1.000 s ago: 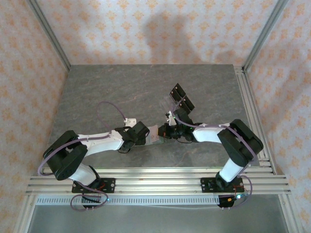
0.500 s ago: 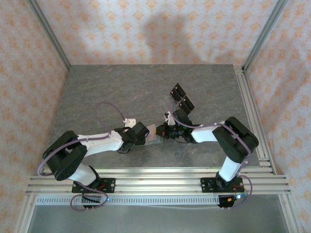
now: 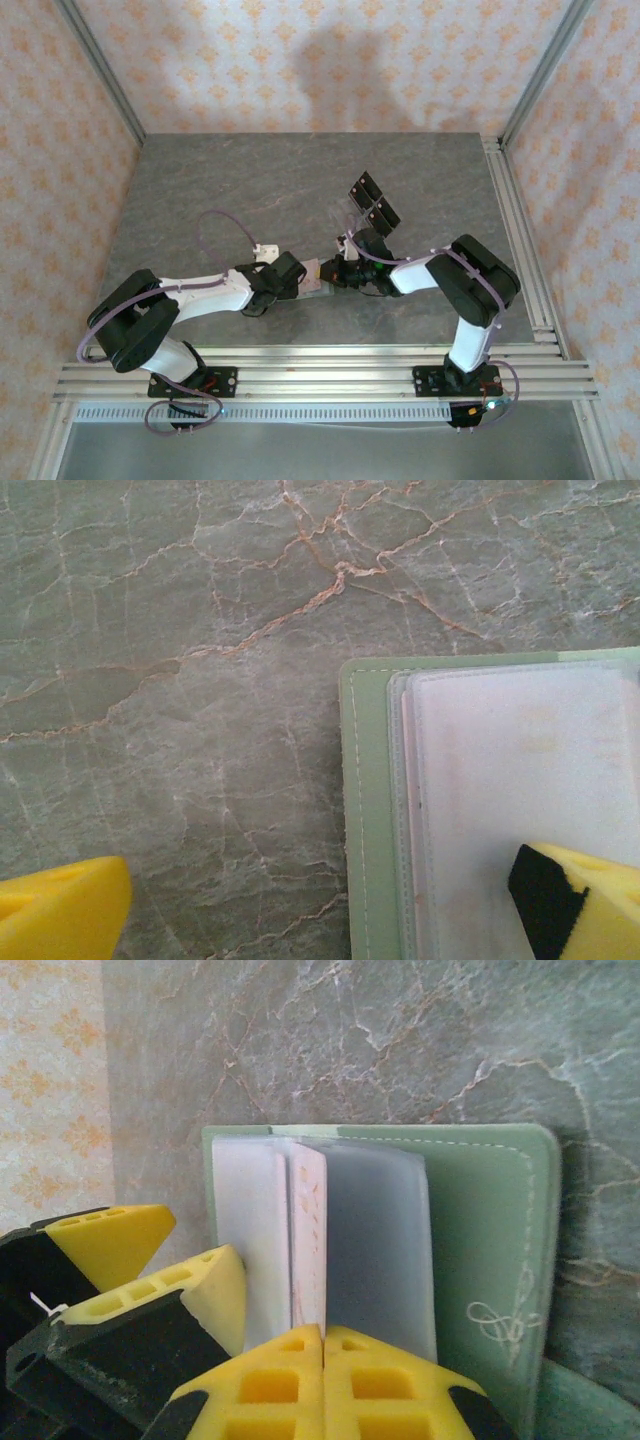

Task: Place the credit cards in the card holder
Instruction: Insert the credit card into the card slot.

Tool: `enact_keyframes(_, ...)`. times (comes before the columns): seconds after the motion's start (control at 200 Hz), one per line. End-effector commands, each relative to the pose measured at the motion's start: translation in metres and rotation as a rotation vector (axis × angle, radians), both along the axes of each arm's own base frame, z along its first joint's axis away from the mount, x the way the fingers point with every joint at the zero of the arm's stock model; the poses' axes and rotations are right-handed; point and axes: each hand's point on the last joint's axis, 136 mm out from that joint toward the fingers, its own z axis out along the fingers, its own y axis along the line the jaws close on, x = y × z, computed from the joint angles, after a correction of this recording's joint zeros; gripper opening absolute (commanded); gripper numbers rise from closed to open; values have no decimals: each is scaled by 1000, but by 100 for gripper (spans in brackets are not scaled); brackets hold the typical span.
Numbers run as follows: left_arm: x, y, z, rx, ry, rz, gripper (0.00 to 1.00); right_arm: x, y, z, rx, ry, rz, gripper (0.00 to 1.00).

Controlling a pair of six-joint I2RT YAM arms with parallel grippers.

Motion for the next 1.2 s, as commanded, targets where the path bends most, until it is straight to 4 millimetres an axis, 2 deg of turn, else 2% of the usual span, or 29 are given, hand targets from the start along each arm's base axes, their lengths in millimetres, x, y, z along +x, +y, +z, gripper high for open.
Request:
enact_keyframes(0.0, -20, 27, -15, 104, 79, 9, 99, -5, 3, -7, 18, 17, 18, 0)
enact_keyframes(0.155, -20, 26, -15, 102, 79, 7, 99, -6, 7, -6, 39, 33, 32, 0)
enact_keyframes(0.621, -21, 28, -13, 102, 72, 11, 99, -9, 18, 12, 131, 46, 48, 0)
enact_keyframes(0.951, -12, 32, 21, 86, 0, 28, 100, -9, 15, -7, 92, 78, 28, 0)
enact_keyframes(1.101, -15, 48, 17, 110, 20, 66, 100, -9, 14, -9, 84, 81, 26, 0)
enact_keyframes(1.196, -17, 51, 9, 110, 33, 68, 100, -10, 14, -9, 84, 82, 27, 0)
